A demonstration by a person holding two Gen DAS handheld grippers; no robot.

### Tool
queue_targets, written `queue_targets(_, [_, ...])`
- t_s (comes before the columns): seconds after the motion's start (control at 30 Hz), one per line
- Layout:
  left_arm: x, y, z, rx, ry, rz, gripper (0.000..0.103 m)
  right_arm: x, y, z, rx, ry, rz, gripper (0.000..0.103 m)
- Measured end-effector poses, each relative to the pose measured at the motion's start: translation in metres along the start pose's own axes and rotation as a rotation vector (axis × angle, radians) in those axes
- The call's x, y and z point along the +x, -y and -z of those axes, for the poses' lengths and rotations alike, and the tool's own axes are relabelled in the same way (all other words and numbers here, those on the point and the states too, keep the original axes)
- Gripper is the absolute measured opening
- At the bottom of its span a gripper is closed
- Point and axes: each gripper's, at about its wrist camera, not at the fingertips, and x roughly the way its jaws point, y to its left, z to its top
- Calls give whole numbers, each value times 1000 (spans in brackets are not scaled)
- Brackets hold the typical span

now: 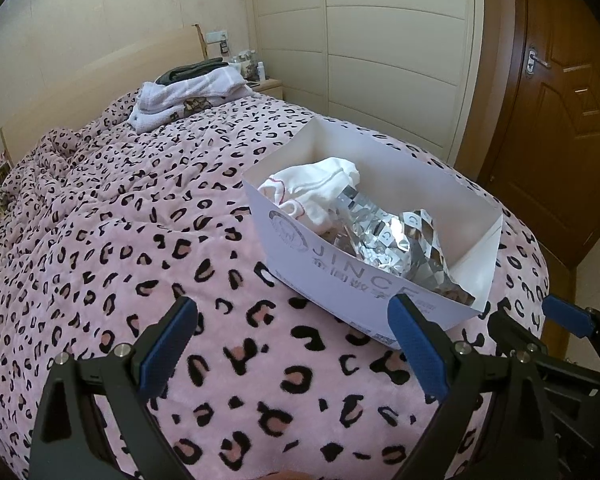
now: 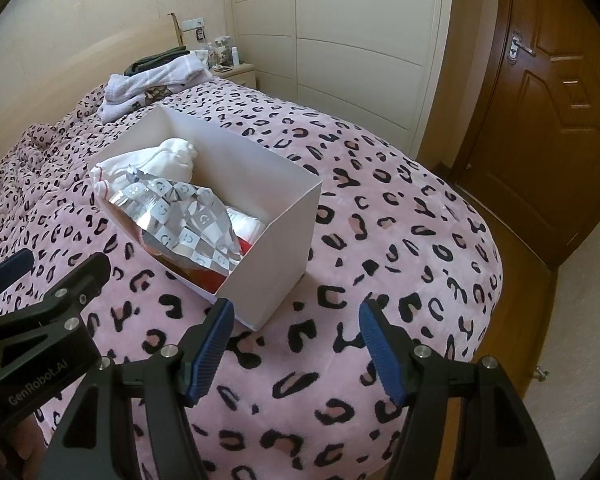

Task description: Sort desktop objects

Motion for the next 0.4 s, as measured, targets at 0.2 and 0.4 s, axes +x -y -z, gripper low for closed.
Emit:
queue_targets(0.2, [2,2,-3,-4,-2,1,97,1,1,0,1,-3,2,67])
queue_targets(0.4, [4,4,-2,-1,5,3,97,3,2,-1,2,-7,3,67])
